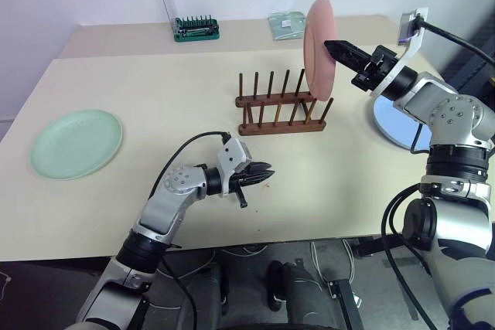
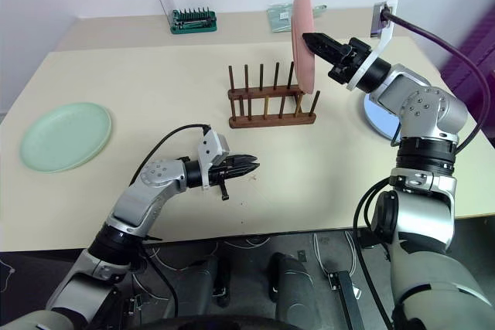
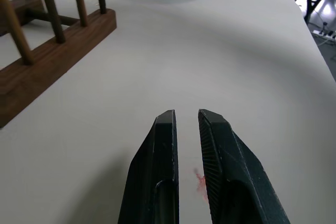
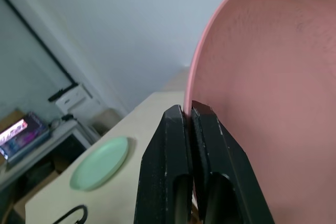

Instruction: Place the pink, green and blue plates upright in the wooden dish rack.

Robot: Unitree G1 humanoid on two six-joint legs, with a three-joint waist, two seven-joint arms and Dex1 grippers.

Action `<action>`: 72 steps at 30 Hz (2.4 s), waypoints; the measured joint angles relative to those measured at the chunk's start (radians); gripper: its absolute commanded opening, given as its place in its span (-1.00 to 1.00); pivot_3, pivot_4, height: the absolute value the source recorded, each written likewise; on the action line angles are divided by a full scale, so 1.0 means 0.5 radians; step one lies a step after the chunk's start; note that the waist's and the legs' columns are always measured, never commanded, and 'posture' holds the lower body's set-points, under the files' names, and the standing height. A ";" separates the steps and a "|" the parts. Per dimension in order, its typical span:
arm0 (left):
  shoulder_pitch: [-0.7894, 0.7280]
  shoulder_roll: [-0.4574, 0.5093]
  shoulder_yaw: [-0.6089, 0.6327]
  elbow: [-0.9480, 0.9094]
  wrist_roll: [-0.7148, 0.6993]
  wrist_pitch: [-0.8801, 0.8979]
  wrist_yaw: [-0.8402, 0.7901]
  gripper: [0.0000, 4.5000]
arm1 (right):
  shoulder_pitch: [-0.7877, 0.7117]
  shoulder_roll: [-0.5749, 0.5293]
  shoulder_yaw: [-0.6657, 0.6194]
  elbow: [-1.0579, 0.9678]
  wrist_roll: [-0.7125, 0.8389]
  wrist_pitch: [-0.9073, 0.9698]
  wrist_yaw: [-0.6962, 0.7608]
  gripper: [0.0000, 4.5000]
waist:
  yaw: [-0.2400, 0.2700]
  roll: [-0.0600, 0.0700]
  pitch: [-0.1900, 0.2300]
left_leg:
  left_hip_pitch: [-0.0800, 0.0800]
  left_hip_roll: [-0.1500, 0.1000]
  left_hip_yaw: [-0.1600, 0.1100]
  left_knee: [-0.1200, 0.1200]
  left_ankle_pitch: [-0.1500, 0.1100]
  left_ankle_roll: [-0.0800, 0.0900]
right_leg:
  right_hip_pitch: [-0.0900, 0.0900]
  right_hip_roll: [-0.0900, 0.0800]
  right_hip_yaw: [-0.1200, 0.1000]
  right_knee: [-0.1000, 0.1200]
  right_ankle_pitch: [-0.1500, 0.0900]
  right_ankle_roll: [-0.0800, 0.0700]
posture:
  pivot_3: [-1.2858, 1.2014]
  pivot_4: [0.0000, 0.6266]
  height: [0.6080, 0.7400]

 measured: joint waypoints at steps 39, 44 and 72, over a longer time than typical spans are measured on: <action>-0.153 -0.143 2.302 -0.376 -0.047 1.252 2.381 0.75 | 0.383 -0.009 1.014 -1.035 -0.879 -1.144 0.342 0.31 | 0.008 -0.015 0.000 | 0.005 -0.001 0.000 0.003 0.001 -0.003 | 0.008 -0.003 0.000 -0.003 0.004 0.006 | 0.03 -0.52 0.84; -0.181 -0.232 2.482 -0.343 -0.224 1.497 2.383 0.65 | 0.383 0.005 1.014 -1.011 -0.916 -1.182 0.358 0.31 | 0.002 -0.018 -0.001 | 0.005 0.000 -0.002 0.003 0.002 -0.004 | 0.008 -0.002 -0.001 -0.003 0.005 0.005 | 0.03 -0.52 0.84; -0.948 -0.372 1.285 -0.319 -0.369 1.005 2.082 -1.00 | 0.070 0.161 1.326 -0.424 -1.833 -2.042 -0.073 0.98 | -0.013 -0.023 0.001 | 0.004 -0.003 0.012 -0.001 0.004 -0.007 | 0.004 0.001 0.002 -0.003 0.006 0.003 | 0.03 -0.52 0.84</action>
